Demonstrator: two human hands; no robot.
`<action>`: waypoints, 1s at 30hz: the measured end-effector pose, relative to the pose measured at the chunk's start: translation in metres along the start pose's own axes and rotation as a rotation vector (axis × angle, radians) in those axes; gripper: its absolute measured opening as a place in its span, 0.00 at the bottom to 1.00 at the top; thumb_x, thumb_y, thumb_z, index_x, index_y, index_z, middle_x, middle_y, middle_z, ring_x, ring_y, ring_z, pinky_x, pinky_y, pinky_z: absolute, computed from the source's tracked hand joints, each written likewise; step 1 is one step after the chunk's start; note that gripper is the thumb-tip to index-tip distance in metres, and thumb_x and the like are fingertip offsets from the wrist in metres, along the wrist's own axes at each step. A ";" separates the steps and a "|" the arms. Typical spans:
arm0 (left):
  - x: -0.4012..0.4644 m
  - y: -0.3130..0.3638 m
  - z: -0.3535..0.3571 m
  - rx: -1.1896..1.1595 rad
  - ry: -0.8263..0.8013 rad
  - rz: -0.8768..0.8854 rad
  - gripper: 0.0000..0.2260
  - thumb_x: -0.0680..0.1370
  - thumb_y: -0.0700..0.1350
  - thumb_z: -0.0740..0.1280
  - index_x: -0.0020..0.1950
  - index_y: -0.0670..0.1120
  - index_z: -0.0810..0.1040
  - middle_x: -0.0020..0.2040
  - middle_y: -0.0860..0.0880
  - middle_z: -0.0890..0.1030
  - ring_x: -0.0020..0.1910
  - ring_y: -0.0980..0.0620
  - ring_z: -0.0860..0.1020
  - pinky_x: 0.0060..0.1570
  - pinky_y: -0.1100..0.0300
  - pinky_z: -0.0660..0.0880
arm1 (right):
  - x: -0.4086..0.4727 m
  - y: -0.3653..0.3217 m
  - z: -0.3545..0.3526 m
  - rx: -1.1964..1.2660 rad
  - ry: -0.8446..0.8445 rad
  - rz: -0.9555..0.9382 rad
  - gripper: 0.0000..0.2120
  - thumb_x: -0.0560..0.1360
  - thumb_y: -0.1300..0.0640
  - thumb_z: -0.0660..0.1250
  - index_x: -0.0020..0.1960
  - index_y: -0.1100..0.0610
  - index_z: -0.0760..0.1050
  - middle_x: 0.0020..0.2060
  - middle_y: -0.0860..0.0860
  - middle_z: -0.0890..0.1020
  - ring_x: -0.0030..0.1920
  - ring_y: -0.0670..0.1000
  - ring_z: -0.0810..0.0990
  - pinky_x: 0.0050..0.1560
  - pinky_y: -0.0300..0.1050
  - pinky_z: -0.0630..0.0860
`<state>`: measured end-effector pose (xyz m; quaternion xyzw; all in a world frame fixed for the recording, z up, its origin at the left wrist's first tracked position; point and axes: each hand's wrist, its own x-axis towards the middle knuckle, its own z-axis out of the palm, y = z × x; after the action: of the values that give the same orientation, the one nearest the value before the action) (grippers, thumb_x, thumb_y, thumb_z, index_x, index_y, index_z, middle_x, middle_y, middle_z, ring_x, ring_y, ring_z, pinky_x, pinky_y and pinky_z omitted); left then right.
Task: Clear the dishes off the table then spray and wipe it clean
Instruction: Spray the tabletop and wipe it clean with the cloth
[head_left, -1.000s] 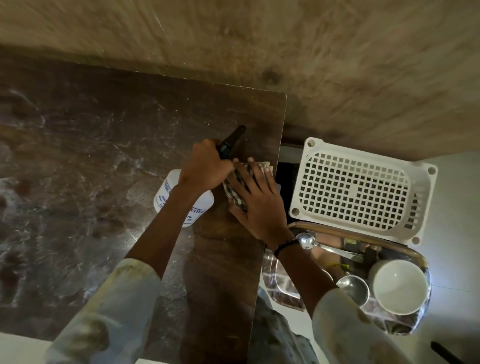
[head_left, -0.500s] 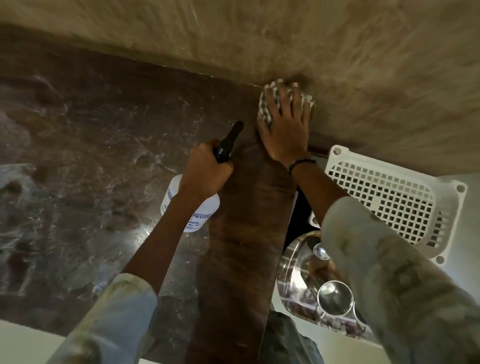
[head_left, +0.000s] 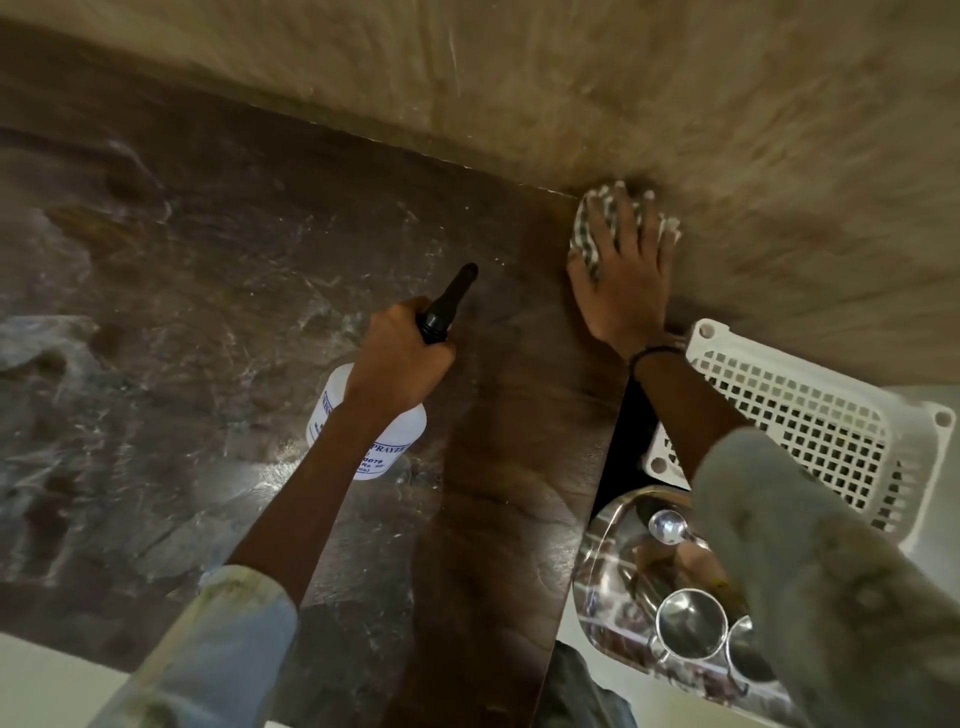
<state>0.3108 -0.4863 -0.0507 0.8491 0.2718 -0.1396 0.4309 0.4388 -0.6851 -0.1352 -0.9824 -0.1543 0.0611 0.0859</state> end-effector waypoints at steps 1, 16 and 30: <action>0.001 -0.002 -0.001 0.006 0.008 0.004 0.06 0.73 0.35 0.66 0.49 0.38 0.78 0.40 0.37 0.80 0.34 0.44 0.76 0.31 0.60 0.69 | 0.007 -0.013 0.003 0.005 -0.006 -0.009 0.30 0.79 0.42 0.50 0.80 0.48 0.53 0.79 0.52 0.54 0.79 0.59 0.48 0.76 0.60 0.45; 0.023 -0.001 -0.019 0.064 -0.098 -0.003 0.08 0.73 0.38 0.66 0.52 0.41 0.79 0.41 0.40 0.81 0.37 0.43 0.78 0.37 0.55 0.75 | -0.011 -0.023 0.006 0.000 0.010 -0.054 0.30 0.80 0.42 0.52 0.79 0.48 0.53 0.79 0.51 0.55 0.79 0.57 0.49 0.76 0.59 0.47; 0.033 -0.015 -0.043 0.127 -0.058 -0.030 0.07 0.74 0.40 0.66 0.51 0.41 0.76 0.36 0.44 0.76 0.32 0.48 0.74 0.32 0.60 0.69 | 0.024 -0.058 0.009 0.020 -0.012 -0.114 0.30 0.79 0.42 0.52 0.79 0.48 0.53 0.79 0.51 0.54 0.79 0.59 0.48 0.76 0.59 0.44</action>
<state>0.3292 -0.4330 -0.0513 0.8661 0.2627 -0.1877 0.3817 0.4431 -0.6222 -0.1349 -0.9707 -0.2097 0.0634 0.0984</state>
